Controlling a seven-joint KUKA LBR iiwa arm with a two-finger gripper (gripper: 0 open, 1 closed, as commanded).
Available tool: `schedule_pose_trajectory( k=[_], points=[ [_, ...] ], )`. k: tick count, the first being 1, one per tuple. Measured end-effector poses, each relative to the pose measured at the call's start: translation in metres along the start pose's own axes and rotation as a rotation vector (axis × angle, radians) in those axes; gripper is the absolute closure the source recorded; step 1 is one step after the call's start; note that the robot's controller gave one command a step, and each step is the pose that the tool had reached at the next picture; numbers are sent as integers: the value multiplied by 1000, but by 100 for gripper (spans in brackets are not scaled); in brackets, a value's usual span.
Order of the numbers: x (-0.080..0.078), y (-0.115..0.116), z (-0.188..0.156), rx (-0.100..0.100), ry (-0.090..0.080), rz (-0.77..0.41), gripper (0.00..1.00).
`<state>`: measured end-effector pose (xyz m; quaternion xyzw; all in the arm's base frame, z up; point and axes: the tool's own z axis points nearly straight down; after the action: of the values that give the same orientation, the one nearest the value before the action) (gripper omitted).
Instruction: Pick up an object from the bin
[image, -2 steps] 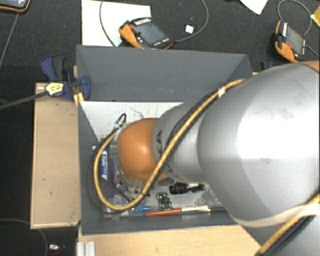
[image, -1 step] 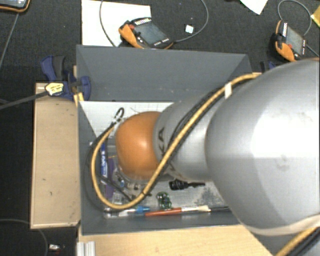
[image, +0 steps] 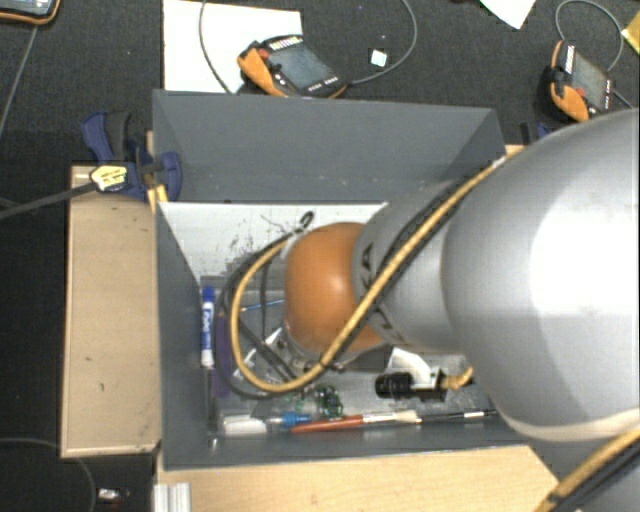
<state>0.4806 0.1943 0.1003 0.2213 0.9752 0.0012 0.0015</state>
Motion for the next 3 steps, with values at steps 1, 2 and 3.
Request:
schedule_pose_trajectory(
  k=[1, 2, 3],
  points=[
    [-34, 38, 28, -5, -4, -397, 0],
    [-60, 33, 30, -4, -4, -247, 100],
    [-60, 33, 30, -5, -4, -246, 100]
  ],
)
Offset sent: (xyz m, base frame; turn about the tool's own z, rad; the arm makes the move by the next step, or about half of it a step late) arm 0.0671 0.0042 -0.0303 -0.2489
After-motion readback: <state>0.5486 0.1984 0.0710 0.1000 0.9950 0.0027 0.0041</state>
